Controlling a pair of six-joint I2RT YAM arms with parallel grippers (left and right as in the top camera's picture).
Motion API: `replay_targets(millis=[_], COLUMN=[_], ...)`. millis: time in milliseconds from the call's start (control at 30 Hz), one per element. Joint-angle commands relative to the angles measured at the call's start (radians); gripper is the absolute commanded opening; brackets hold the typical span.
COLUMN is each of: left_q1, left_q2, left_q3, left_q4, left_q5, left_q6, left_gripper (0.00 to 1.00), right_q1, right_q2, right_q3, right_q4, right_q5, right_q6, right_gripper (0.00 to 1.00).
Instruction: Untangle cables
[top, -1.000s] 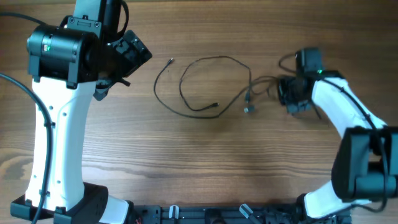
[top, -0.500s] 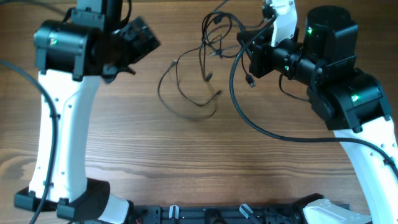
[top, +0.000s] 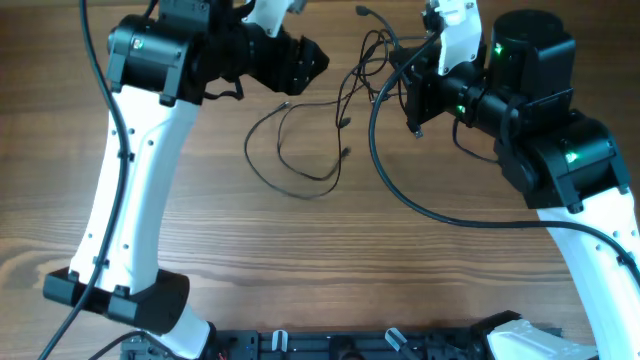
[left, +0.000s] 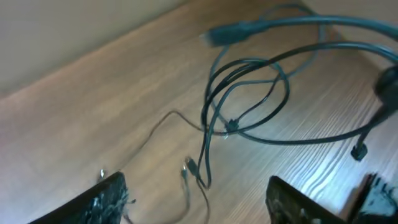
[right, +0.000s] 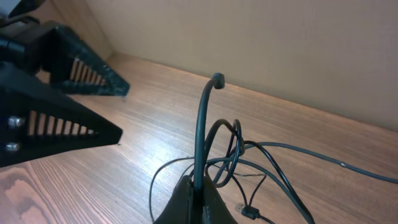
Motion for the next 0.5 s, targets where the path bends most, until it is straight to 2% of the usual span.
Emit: replay_targets(millis=[0,100,300,467], left_q1=[-0.023,-0.05,-0.071,-0.071], left_q2=[0.041,0.095,0.156,0.173], left_q3=[-0.001,-0.001,-0.001,-0.001], left_q4=[0.068,0.124,0.153,0.16], left_q5=[0.181,0.327,0.373,0.366], left_q6=[0.142,0.142,0.138,0.138], left_gripper=[0.75,0.76,0.78,0.79], right_q1=[0.0,0.0,0.0,0.0], right_q2=[-0.009,-0.009,-0.026,-0.114], right_q3=[0.012,0.012,0.013,0.051], right_q4=[0.002,0.002,0.0,-0.015], right_q5=[0.01,0.01,-0.033,-0.05], right_q6=[-0.02,-0.02,0.009,0.013], right_gripper=[0.04,0.04,0.04,0.04])
